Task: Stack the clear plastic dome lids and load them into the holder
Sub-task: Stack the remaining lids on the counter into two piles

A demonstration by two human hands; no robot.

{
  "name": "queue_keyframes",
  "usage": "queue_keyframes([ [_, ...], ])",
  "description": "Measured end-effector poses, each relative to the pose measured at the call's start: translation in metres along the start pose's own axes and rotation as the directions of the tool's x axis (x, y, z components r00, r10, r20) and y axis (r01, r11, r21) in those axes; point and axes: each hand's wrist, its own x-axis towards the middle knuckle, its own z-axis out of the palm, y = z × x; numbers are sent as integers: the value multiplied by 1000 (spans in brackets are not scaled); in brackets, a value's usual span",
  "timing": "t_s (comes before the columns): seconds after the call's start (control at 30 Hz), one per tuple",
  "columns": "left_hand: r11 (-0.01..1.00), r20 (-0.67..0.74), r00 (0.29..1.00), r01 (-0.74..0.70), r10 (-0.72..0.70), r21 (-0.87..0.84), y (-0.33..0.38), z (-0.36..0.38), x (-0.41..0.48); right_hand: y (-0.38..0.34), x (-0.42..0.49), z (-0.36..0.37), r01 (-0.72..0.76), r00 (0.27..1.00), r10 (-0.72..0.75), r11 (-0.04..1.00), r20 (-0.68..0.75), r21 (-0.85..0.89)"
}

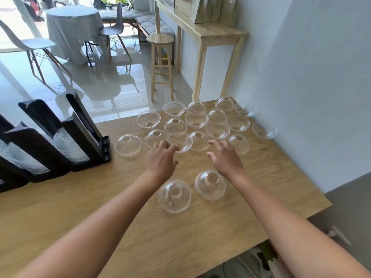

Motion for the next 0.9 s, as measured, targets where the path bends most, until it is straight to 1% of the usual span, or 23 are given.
queue_keyframes([
  [0.07, 989, 34, 998, -63, 59, 132, -1, 7, 18, -8, 24, 4, -11, 1000, 12, 997, 18, -74],
  [0.13, 969, 75, 994, -98, 83, 225, -1, 14, 29, -13, 43, 8, -14, 998, 23, 985, 52, -174],
  [0.27, 968, 116, 991, -96, 71, 233, -1, 23, 35, -16, 67, 21, 44, 993, -5, 937, 114, -348],
  [0.33, 977, 103, 993, -68, 48, 203, 0, 25, 34, -15, 71, 26, 89, 991, -45, 924, 127, -371],
  [0.4, 989, 88, 996, -30, 18, 142, 0, 23, 33, -12, 73, 29, 140, 987, -97, 918, 131, -370],
  [0.47, 998, 48, 999, 18, -21, 61, 1, 17, 30, -8, 72, 33, 188, 980, -155, 924, 124, -334],
  [0.53, 996, -12, 996, 89, -90, -30, 2, 7, 26, -4, 69, 35, 204, 975, -178, 952, 130, -229],
  [0.6, 969, -45, 974, 214, -221, -124, 0, -7, 21, -2, 66, 33, 187, 969, -169, 979, 182, -86],
  [0.67, 902, -24, 925, 365, -380, -232, -2, -23, 14, 0, 64, 27, 170, 957, -174, 985, 233, 37],
  [0.7, 843, 12, 894, 426, -447, -327, -3, -32, 10, 1, 64, 21, 164, 951, -182, 982, 249, 91],
  [0.73, 759, 62, 868, 463, -493, -459, -4, -39, 5, 1, 62, 13, 162, 947, -193, 977, 256, 138],
  [0.77, 644, 119, 846, 479, -520, -597, -4, -45, 0, 1, 61, 5, 163, 944, -206, 970, 258, 179],
  [0.8, 520, 187, 827, 491, -530, -699, -4, -50, -7, 2, 58, -5, 161, 942, -215, 963, 259, 214],
  [0.83, 424, 247, 816, 501, -523, -755, -4, -54, -14, 3, 55, -15, 157, 940, -221, 957, 261, 244],
  [0.87, 373, 294, 807, 517, -511, -771, -5, -55, -22, 4, 51, -25, 151, 937, -225, 951, 269, 270],
  [0.9, 358, 332, 799, 542, -502, -761, -6, -54, -30, 5, 47, -34, 146, 932, -230, 945, 281, 291],
])
